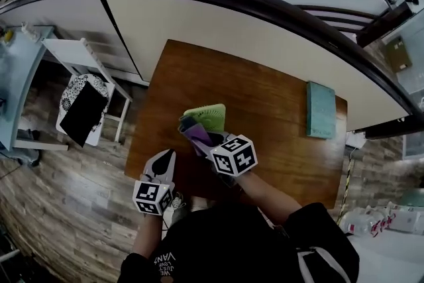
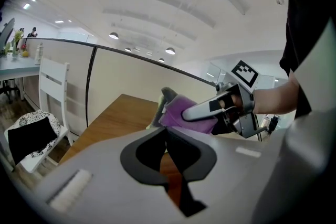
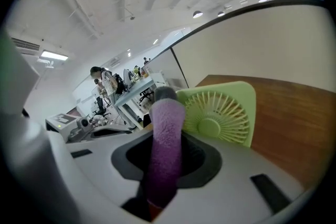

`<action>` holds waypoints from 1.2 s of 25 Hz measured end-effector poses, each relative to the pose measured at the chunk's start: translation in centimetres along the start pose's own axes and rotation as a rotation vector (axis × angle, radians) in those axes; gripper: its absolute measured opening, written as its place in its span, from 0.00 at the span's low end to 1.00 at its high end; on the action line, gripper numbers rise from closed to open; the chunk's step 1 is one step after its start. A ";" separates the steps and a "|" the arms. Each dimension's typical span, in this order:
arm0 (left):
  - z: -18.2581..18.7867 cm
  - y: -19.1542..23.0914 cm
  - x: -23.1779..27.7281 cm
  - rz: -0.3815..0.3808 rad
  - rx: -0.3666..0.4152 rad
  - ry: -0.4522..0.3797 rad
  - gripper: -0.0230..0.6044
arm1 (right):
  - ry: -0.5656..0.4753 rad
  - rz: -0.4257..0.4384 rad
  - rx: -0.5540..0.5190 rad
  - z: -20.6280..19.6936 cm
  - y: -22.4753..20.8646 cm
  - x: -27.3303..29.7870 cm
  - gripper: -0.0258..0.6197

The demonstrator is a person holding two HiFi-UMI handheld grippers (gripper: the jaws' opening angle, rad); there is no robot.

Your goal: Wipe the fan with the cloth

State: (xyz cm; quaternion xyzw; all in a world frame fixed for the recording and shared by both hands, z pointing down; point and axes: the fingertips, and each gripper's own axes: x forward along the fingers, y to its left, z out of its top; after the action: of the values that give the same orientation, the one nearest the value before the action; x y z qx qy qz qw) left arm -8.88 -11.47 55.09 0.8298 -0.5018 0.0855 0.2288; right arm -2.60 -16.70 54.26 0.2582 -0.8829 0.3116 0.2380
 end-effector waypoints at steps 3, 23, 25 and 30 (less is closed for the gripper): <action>-0.3 0.1 -0.4 0.018 -0.004 -0.001 0.06 | 0.003 -0.007 0.016 -0.1 -0.6 0.6 0.19; -0.5 -1.1 1.9 -0.002 0.002 0.049 0.06 | -0.098 -0.195 0.149 -0.9 -9.1 -5.2 0.19; -0.5 -1.3 2.3 -0.007 -0.002 0.050 0.06 | -0.110 -0.223 0.163 -1.1 -10.1 -5.8 0.19; -0.4 -1.9 2.3 -0.023 0.002 0.054 0.06 | -0.134 -0.290 0.184 -1.4 -11.3 -7.3 0.19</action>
State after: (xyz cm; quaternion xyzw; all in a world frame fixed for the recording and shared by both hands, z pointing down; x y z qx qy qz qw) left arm -6.11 -12.35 55.74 0.8331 -0.4859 0.1058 0.2422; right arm 10.07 -21.11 55.77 0.4239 -0.8180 0.3357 0.1963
